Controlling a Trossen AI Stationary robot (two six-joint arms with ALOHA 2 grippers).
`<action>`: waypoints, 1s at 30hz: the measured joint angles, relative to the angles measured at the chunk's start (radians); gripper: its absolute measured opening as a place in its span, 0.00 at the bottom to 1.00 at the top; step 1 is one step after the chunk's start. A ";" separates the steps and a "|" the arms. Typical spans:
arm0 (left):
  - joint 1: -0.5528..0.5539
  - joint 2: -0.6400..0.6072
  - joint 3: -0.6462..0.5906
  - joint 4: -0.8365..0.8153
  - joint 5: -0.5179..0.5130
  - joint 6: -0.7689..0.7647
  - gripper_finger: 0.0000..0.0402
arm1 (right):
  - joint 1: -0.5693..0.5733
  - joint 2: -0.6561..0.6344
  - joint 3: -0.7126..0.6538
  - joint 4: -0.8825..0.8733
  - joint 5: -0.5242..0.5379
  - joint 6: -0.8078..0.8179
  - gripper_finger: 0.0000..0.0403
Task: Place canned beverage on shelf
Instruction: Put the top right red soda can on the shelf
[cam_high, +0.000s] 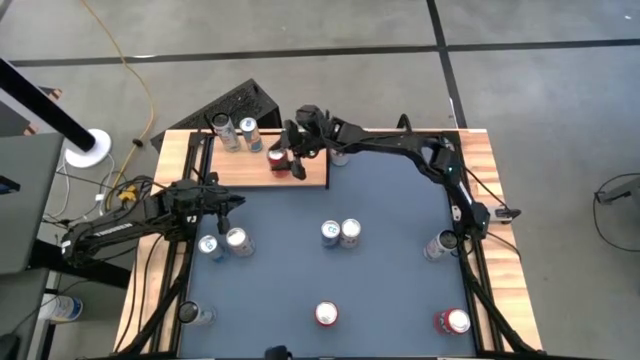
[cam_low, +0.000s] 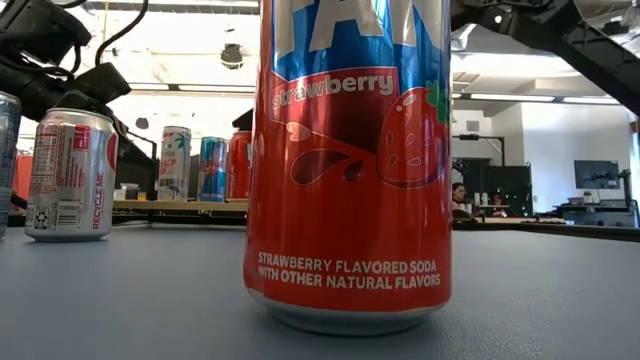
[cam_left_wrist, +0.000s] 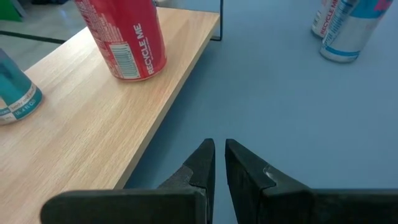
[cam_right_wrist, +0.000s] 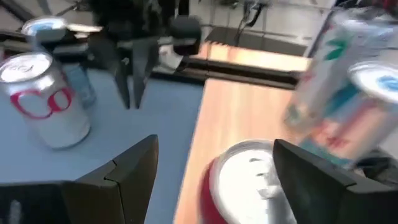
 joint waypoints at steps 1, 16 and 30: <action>0.000 0.000 0.000 0.000 -0.001 0.000 0.07 | -0.006 -0.004 0.002 0.002 0.001 0.000 0.77; 0.000 0.000 0.000 0.000 -0.006 0.000 0.07 | -0.023 0.016 0.003 0.015 0.041 -0.024 0.77; 0.000 0.000 0.000 0.000 -0.006 0.000 0.07 | -0.029 0.025 0.003 0.021 0.058 0.004 0.77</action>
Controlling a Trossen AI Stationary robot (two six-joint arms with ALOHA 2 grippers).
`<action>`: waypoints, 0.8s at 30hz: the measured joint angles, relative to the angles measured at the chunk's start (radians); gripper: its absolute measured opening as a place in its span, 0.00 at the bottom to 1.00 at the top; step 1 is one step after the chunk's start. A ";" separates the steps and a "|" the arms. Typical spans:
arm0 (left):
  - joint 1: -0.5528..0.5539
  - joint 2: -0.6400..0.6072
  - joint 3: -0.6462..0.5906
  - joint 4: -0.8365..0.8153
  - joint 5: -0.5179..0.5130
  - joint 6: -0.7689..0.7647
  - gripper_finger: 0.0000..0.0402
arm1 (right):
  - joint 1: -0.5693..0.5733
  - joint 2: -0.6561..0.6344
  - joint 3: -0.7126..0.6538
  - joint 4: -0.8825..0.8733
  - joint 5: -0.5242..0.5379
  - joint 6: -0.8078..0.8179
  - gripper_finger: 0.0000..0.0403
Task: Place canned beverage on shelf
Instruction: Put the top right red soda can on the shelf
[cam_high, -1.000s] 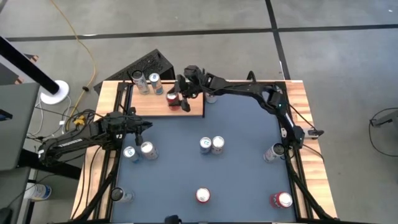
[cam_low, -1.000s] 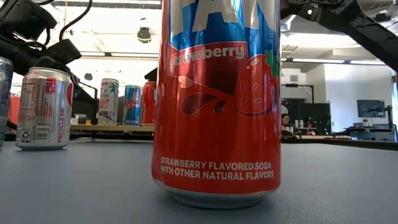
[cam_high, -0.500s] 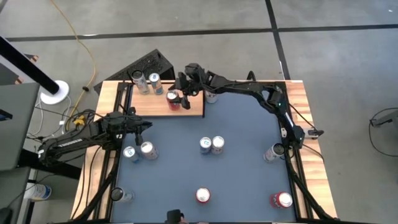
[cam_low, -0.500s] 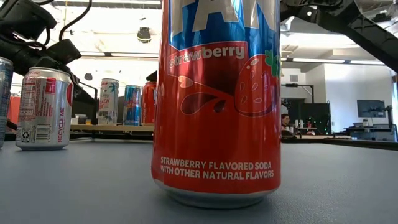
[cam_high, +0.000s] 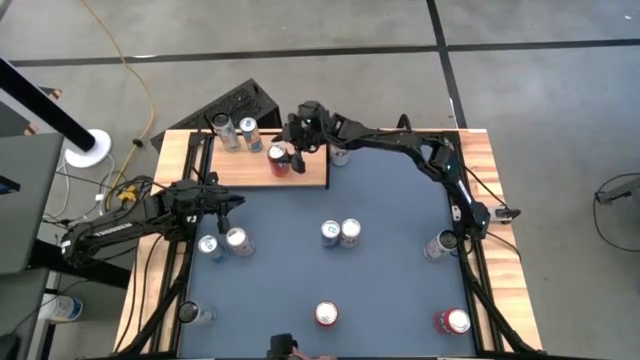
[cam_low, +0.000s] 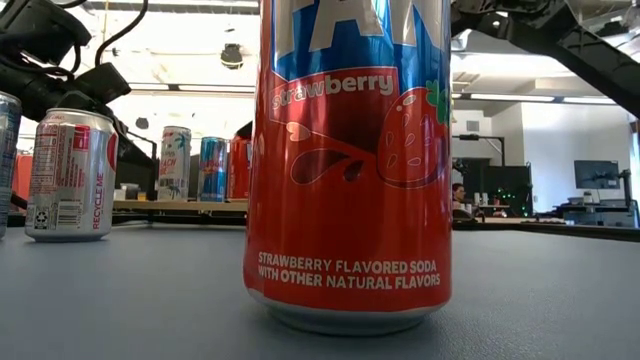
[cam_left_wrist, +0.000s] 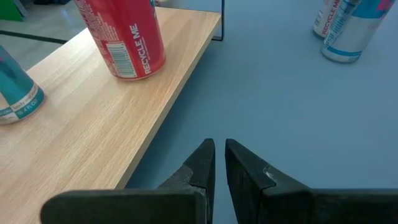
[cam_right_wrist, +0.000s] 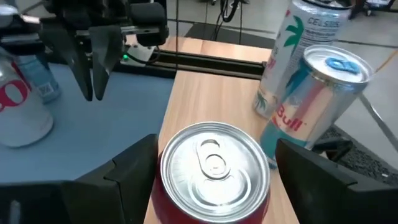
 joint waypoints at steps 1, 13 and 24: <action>0.000 0.000 0.000 0.000 0.000 0.000 0.07 | 0.000 0.000 0.000 0.000 0.000 0.010 0.77; 0.000 0.000 0.000 0.000 0.000 0.000 0.07 | 0.002 0.000 0.000 -0.024 0.065 0.106 0.70; 0.000 0.000 0.000 0.000 0.000 0.000 0.07 | 0.023 0.000 0.000 0.013 0.246 0.223 0.67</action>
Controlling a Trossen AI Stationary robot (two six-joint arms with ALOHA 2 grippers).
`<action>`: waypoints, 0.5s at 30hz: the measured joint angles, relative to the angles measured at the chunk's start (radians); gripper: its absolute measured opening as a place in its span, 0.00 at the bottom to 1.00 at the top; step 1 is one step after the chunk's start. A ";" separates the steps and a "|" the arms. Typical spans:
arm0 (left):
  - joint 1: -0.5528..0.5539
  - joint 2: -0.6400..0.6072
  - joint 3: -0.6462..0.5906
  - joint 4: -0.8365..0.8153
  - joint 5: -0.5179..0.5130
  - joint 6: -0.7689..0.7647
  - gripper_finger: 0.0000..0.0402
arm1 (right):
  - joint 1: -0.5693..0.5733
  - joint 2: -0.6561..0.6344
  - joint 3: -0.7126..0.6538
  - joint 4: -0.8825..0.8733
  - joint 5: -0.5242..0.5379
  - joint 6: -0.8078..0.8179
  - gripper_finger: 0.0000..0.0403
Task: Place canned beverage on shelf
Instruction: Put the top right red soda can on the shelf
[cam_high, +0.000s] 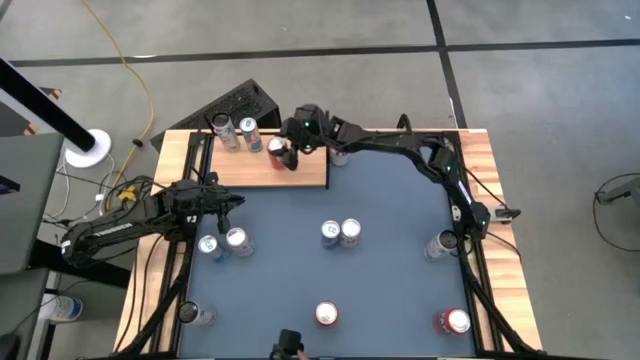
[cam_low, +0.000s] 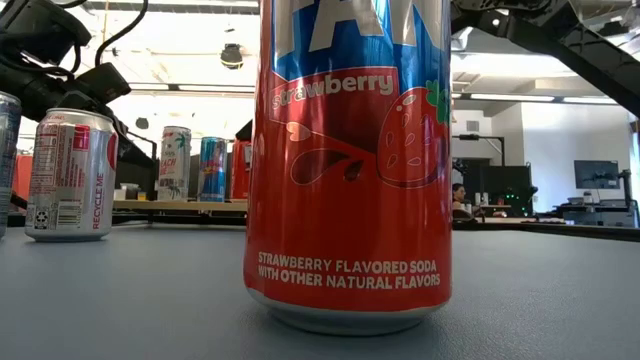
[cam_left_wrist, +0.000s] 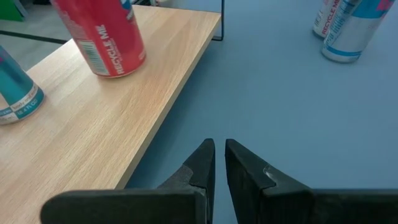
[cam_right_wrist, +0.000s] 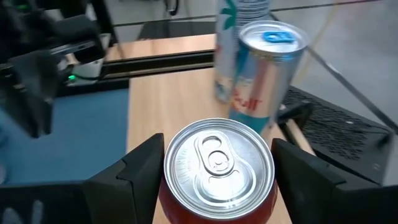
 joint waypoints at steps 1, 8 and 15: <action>0.000 0.000 0.000 0.000 0.000 0.000 0.07 | 0.005 0.000 0.000 0.004 0.021 0.009 0.67; 0.000 0.000 0.000 0.000 0.000 0.000 0.07 | 0.031 0.003 0.000 0.063 0.136 0.067 0.67; 0.000 0.000 0.000 0.000 0.000 0.000 0.07 | 0.028 0.004 0.000 0.080 0.174 0.111 0.67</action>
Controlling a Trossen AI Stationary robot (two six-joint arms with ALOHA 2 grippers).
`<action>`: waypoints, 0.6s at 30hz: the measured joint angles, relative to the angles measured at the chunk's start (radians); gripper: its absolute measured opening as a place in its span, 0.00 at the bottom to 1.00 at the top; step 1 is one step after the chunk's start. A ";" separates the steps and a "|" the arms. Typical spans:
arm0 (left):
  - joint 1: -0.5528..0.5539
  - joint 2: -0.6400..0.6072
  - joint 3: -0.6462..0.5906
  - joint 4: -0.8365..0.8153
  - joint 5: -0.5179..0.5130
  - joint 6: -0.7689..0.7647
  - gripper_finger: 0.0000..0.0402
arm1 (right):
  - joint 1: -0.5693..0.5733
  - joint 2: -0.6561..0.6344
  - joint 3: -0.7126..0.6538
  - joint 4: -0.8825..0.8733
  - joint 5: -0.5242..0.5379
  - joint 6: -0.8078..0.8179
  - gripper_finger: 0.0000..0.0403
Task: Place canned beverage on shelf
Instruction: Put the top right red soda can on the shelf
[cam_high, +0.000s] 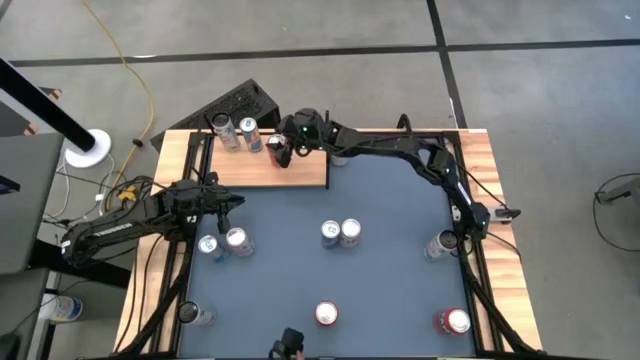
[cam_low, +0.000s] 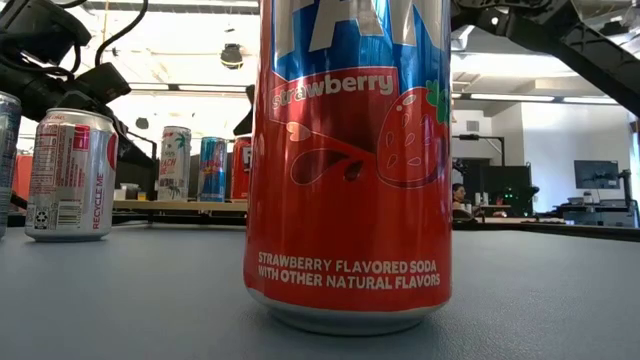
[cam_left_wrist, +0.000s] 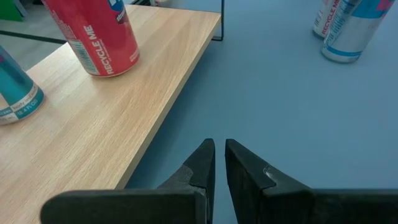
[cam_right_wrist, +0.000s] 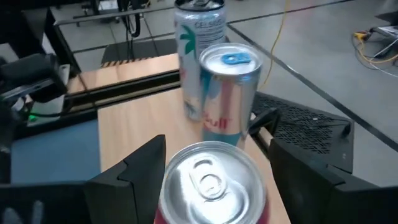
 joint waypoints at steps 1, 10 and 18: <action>0.000 0.000 0.000 0.000 0.000 0.000 0.07 | 0.000 0.000 0.000 0.014 0.000 0.000 0.67; 0.000 0.000 0.000 0.000 0.000 0.000 0.07 | -0.010 -0.011 0.028 0.030 -0.210 -0.128 0.67; 0.000 0.000 0.000 0.000 0.000 0.000 0.07 | -0.042 -0.013 0.068 -0.103 -0.304 -0.271 0.67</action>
